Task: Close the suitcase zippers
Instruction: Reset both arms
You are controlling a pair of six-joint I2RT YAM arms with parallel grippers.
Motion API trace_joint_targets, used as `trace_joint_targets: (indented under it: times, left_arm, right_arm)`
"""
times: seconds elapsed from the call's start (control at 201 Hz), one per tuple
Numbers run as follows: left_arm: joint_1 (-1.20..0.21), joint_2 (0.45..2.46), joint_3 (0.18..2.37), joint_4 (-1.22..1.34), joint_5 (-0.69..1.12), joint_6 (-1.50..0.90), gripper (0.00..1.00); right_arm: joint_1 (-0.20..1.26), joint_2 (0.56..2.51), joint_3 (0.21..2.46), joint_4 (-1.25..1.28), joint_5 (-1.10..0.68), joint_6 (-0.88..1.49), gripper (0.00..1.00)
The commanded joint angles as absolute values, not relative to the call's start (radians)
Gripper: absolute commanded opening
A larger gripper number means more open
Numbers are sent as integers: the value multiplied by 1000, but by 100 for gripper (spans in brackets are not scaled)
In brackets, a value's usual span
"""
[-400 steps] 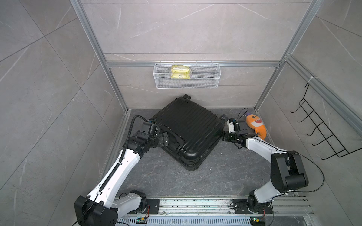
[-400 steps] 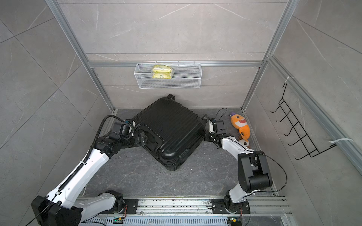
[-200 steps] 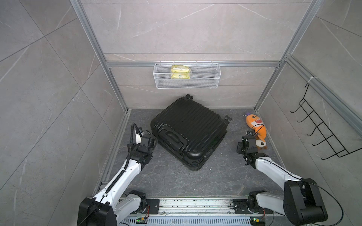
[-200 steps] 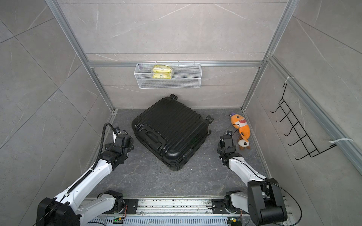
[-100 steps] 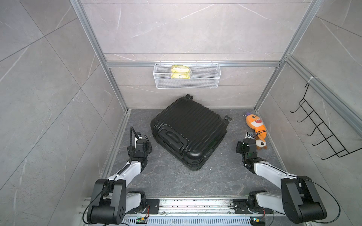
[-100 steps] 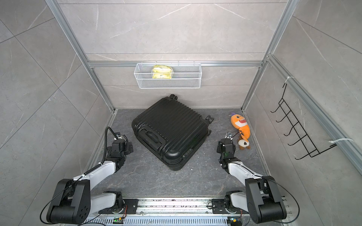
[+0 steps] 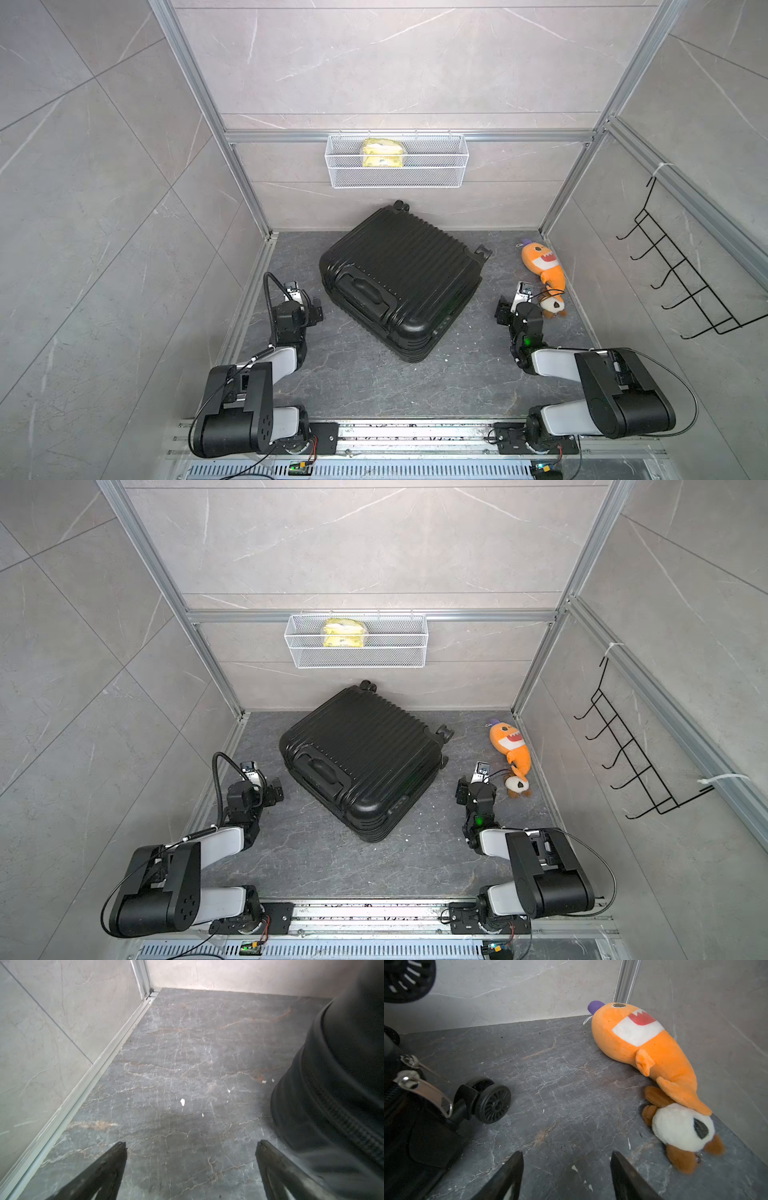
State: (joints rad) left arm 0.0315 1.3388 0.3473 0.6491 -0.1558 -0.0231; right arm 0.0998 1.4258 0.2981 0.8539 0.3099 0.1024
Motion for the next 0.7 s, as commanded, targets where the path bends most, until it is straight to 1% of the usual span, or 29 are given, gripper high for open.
trace_joint_targets:
  times: [0.0, 0.164, 0.239, 0.289, 0.309, 0.324, 0.339, 0.349, 0.389, 0.433, 0.488, 0.553, 0.692]
  left_arm:
    - [39, 1377, 353, 764, -91, -13, 99]
    - [39, 1512, 330, 931, -38, 16, 100]
    - [39, 1494, 356, 843, -60, 1, 100]
    - [41, 1507, 360, 854, -72, -4, 100]
    - [41, 1503, 363, 843, -72, -5, 100]
    - [42, 1500, 363, 835, -70, -7, 100]
    - [42, 1499, 362, 837, -70, -6, 100]
    - [41, 1500, 362, 841, -71, -5, 100]
    - [42, 1503, 360, 850, -73, -7, 100]
    - [42, 1498, 359, 841, -74, -6, 100]
    - [42, 1502, 360, 848, -73, -5, 100]
    - [42, 1499, 360, 843, -72, -6, 100]
    - [42, 1500, 360, 844, -73, -6, 100]
  right_arm:
    - [89, 1430, 288, 945, 270, 88, 72]
    - [83, 1449, 299, 947, 222, 76, 75]
    - [83, 1476, 296, 955, 206, 69, 76]
    - [84, 1544, 281, 1091, 197, 48, 83]
    - [87, 1547, 280, 1090, 191, 46, 86]
    - [87, 1534, 284, 1059, 191, 51, 90]
    - [87, 1520, 290, 1021, 196, 53, 98]
    - [88, 1514, 293, 1005, 200, 54, 99]
    - [88, 1512, 298, 992, 204, 56, 100]
    - [92, 1537, 293, 1053, 213, 49, 99]
    - [92, 1521, 301, 1003, 211, 51, 100]
    - [95, 1533, 299, 1034, 213, 47, 99]
    - [95, 1531, 310, 1006, 194, 41, 100]
